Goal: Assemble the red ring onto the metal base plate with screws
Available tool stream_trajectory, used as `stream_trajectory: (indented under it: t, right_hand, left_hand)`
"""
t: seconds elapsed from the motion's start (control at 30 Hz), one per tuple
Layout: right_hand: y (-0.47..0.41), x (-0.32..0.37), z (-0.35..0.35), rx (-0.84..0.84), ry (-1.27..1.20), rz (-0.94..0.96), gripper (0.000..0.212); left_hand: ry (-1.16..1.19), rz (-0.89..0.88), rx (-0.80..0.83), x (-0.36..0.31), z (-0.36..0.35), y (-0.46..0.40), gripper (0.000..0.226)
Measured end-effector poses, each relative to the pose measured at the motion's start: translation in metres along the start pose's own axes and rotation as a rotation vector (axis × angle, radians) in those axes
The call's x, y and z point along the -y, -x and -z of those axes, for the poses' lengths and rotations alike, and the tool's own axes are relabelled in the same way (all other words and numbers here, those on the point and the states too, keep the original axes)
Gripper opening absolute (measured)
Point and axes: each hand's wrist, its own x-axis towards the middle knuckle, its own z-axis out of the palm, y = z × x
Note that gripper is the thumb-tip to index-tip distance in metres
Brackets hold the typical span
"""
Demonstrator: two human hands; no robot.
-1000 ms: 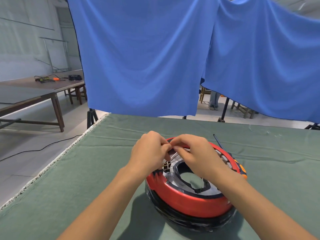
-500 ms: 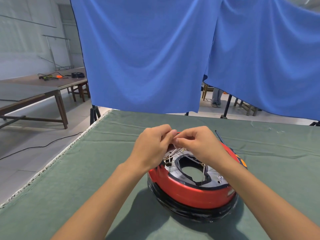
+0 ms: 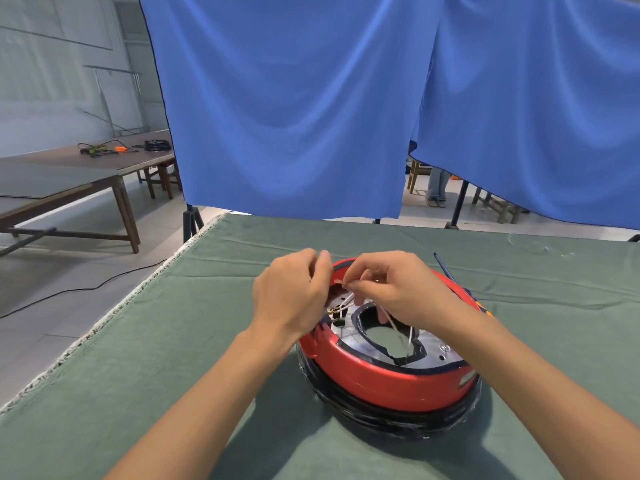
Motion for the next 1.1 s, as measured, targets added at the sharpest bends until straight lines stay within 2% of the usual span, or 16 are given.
stream_trajectory:
  t: [0.07, 0.13, 0.23, 0.3, 0.4, 0.57, 0.67, 0.83, 0.87, 0.97, 1.1]
  right_hand:
    - [0.002, -0.005, 0.002, 0.06, 0.096, -0.002, 0.023]
    - [0.003, -0.009, 0.001, 0.115, 0.22, -0.019, 0.021]
    - [0.005, -0.01, -0.002, 0.191, 0.334, -0.028, 0.015]
    - [0.005, -0.009, -0.006, 0.229, 0.327, -0.017, 0.015]
    - [0.004, -0.01, -0.011, 0.258, 0.262, 0.003, 0.014]
    - [0.003, -0.018, -0.015, 0.264, 0.169, 0.021, 0.019]
    - [0.001, -0.023, -0.015, 0.276, 0.152, 0.018, 0.018]
    - [0.0, -0.024, -0.011, 0.208, 0.096, 0.047, 0.022]
    - [0.001, -0.024, -0.011, 0.19, 0.084, 0.052, 0.022]
    - [0.001, -0.024, -0.01, 0.186, 0.086, 0.047, 0.021]
    - [0.002, -0.022, -0.008, 0.203, 0.12, 0.021, 0.021]
  left_hand:
    - [-0.135, 0.105, -0.052, 0.008, -0.006, 0.0, 0.031]
    - [-0.192, 0.203, 0.077, 0.015, -0.012, 0.0, 0.027]
    - [-0.019, 0.346, 0.284, 0.021, -0.019, 0.0, 0.034]
    - [0.033, 0.343, 0.292, 0.02, -0.02, 0.0, 0.047]
    - [0.066, 0.333, 0.251, 0.018, -0.019, 0.001, 0.053]
    - [0.296, 0.384, 0.186, 0.017, -0.026, 0.004, 0.052]
    - [0.394, 0.374, 0.21, 0.017, -0.027, 0.006, 0.051]
    - [0.544, 0.379, 0.224, 0.017, -0.027, 0.006, 0.024]
    - [0.547, 0.358, 0.224, 0.018, -0.028, 0.007, 0.025]
    - [0.518, 0.306, 0.213, 0.019, -0.028, 0.007, 0.055]
    - [0.487, 0.32, 0.203, 0.018, -0.028, 0.006, 0.059]
